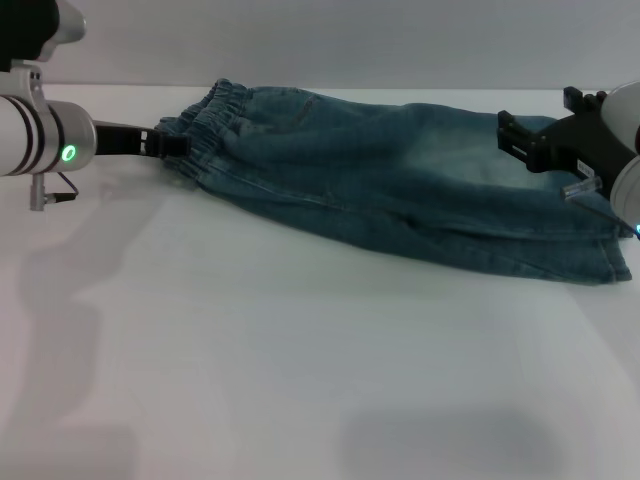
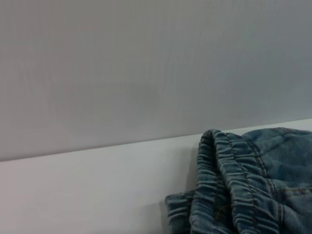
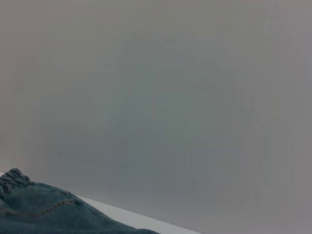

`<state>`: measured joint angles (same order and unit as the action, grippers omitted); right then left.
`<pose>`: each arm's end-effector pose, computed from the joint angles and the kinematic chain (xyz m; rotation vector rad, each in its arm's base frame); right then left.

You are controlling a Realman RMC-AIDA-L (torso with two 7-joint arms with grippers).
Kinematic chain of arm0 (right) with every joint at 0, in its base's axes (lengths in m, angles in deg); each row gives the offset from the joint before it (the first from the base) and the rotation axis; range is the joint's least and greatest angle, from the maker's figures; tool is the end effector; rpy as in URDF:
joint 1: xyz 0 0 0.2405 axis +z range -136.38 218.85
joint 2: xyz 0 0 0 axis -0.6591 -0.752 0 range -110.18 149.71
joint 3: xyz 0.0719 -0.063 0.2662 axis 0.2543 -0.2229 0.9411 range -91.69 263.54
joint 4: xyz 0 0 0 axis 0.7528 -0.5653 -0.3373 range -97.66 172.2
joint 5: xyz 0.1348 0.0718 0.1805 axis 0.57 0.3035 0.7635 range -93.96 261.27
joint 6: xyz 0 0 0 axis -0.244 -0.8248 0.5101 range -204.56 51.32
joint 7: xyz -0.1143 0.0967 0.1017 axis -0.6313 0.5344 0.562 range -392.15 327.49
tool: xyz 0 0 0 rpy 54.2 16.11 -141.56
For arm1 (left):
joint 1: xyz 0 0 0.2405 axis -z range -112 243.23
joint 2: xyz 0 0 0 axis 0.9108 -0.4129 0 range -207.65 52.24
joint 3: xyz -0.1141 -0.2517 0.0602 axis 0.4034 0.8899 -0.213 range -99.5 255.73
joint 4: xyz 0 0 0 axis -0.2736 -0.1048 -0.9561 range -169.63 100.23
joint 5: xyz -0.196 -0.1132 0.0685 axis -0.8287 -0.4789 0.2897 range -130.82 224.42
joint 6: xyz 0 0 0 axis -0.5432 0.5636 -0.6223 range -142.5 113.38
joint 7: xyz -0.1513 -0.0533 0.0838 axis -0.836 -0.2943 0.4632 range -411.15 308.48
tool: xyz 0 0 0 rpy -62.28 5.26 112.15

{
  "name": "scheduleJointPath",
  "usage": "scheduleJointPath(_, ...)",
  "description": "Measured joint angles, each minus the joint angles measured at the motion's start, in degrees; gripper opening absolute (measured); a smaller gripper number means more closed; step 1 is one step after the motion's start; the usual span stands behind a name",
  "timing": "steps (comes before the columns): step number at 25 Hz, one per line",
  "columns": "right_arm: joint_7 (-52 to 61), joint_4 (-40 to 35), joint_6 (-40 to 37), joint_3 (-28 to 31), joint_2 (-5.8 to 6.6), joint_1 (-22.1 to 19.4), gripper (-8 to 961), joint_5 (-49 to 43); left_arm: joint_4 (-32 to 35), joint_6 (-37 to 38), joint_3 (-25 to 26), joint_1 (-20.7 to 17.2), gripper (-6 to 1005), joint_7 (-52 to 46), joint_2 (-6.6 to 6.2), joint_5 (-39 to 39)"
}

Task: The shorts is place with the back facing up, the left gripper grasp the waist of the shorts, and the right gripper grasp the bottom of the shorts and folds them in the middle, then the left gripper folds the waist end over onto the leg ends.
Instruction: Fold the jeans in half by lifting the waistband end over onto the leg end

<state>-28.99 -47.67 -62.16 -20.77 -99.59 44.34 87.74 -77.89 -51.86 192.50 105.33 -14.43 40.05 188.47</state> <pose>0.2372 0.4015 -0.0423 -1.8986 0.6581 0.2854 -0.2955 0.5160 -0.0305 -2.0125 -1.0767 -0.0753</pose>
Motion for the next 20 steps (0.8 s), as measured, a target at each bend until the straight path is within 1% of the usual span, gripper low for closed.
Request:
scheduleJointPath(4,0.0,-0.9,0.9,-0.4,0.00,-0.1,749,0.0,1.5,0.7,0.0,0.8,840,0.9,0.01,-0.2)
scheduleJointPath(9,0.0,-1.5,1.1,-0.5,0.00,-0.1,750,0.0,4.8,2.2,0.1,2.8,837,3.2,0.01,-1.6)
scheduleJointPath(14,0.0,-1.7,1.1,-0.7,0.00,0.2,749,0.1,6.5,3.8,0.1,3.4,834,5.4,0.02,-3.4)
scheduleJointPath(20,0.0,-2.2,1.7,-1.1,0.00,0.1,749,0.1,8.9,5.1,0.0,4.5,830,5.7,-0.10,-3.7)
